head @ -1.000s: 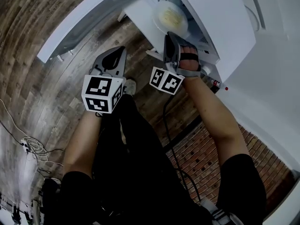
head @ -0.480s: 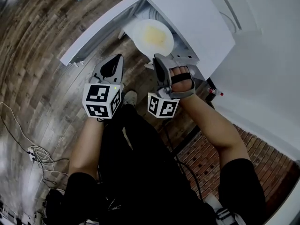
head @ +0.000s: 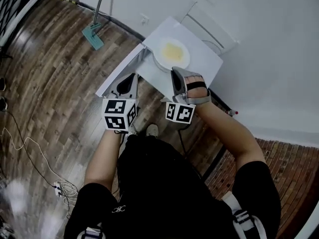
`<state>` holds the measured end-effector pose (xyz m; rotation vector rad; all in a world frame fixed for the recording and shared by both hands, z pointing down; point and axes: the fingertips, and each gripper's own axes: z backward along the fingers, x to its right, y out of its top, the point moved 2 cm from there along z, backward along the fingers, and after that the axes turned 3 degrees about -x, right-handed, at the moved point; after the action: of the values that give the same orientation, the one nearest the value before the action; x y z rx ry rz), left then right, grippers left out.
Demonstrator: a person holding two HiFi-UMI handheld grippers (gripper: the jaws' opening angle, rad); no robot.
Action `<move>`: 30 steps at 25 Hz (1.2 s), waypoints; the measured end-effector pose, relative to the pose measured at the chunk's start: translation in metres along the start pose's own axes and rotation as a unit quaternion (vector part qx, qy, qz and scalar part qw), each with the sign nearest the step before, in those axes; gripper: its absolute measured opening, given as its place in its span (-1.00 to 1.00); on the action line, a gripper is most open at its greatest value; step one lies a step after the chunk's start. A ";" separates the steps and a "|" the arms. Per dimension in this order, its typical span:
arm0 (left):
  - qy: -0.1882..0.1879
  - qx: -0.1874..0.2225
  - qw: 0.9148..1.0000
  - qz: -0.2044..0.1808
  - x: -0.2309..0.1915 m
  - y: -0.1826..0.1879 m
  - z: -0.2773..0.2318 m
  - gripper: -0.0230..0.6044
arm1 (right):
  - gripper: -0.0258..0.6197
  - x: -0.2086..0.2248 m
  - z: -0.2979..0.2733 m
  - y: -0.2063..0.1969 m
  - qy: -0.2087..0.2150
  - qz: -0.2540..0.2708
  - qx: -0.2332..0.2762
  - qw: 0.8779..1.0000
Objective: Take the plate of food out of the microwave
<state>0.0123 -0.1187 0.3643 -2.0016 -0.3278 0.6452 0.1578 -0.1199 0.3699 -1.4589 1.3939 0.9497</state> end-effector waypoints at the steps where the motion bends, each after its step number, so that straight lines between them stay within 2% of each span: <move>1: -0.003 0.010 1.000 -0.014 0.007 0.019 0.002 -0.94 | -0.86 0.019 -0.002 -0.001 -0.011 -0.002 -0.002 1.000; 7: -0.026 0.050 0.996 -0.065 0.055 0.097 0.023 -0.94 | -0.86 0.115 0.012 -0.015 -0.053 -0.007 -0.020 0.998; 14: -0.046 0.062 0.994 -0.081 0.091 0.131 0.027 -0.94 | -0.86 0.179 0.024 -0.031 -0.077 -0.003 -0.041 0.996; 20: -0.052 0.067 0.992 -0.098 0.102 0.145 0.015 -0.94 | -0.86 0.199 0.027 -0.042 -0.089 -0.001 -0.044 0.995; 30: -0.057 0.061 0.991 -0.105 0.106 0.153 -0.006 -0.94 | -0.86 0.203 0.017 -0.055 -0.088 -0.002 -0.049 0.995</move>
<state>0.0975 -0.1477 0.2015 -1.7882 -0.5468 0.6303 0.2290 -0.1703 0.1775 -1.4108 1.2302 1.1298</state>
